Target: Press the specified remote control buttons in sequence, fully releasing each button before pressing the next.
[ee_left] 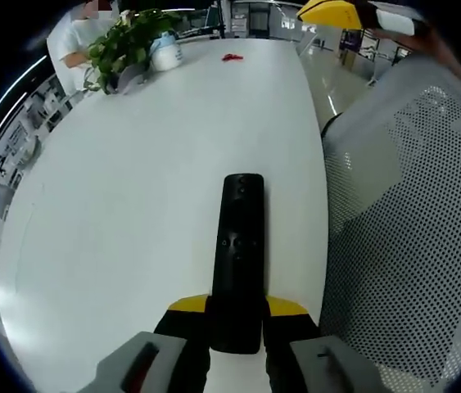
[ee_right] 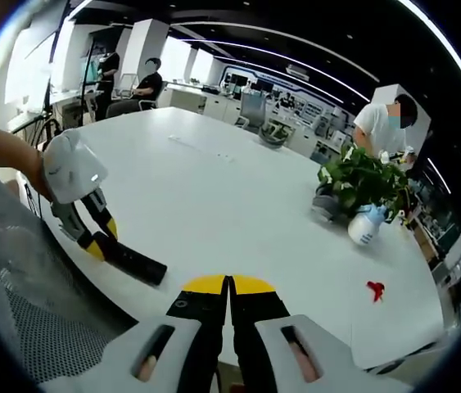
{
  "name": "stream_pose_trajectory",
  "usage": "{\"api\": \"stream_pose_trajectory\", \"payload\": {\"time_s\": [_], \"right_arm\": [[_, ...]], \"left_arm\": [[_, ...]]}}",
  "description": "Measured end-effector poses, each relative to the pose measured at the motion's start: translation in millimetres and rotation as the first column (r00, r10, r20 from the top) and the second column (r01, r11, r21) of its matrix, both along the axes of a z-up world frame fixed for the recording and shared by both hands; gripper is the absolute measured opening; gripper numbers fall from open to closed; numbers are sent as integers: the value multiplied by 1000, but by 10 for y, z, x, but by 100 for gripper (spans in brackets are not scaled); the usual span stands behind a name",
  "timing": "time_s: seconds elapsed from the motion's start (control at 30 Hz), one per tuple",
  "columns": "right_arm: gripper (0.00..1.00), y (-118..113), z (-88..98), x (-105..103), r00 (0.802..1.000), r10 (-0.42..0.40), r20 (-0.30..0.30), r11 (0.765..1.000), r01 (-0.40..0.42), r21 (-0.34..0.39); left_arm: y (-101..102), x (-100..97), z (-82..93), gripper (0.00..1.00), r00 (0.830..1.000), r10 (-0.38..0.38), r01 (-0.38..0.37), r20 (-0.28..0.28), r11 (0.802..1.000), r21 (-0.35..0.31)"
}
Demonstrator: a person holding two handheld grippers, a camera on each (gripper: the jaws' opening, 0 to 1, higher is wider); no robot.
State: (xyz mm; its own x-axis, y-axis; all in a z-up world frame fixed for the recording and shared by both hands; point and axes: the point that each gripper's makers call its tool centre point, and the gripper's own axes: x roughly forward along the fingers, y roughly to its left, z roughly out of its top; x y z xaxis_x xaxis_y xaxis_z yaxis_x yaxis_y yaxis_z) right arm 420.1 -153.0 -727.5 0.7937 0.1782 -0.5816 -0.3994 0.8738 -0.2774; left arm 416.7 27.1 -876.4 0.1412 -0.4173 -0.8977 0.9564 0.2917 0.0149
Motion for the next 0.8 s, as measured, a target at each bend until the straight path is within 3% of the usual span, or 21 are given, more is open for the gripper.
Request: {"api": "stream_pose_trajectory", "payload": {"time_s": [0.33,0.43,0.53,0.6,0.8], "right_arm": [[0,201,6,45,995,69,-71,993,-62,104],[0,273,114,206,994,97,-56,989,-90,116],[0,460,297,465,993,120,-21,970,-113,215],[0,561,341,617,990,141,-17,962,-133,239],[0,804,191,919,984,171,-40,945,-153,289]], "left_arm": [[-14,1,-1,24,1000,25,-24,13,998,-58],[-20,9,-4,24,1000,27,-26,12,998,-64],[-22,10,-6,24,1000,23,-22,16,998,-63],[-18,4,-10,24,1000,25,-24,18,997,-68],[-13,0,-6,24,999,28,-25,27,994,-103]]}}
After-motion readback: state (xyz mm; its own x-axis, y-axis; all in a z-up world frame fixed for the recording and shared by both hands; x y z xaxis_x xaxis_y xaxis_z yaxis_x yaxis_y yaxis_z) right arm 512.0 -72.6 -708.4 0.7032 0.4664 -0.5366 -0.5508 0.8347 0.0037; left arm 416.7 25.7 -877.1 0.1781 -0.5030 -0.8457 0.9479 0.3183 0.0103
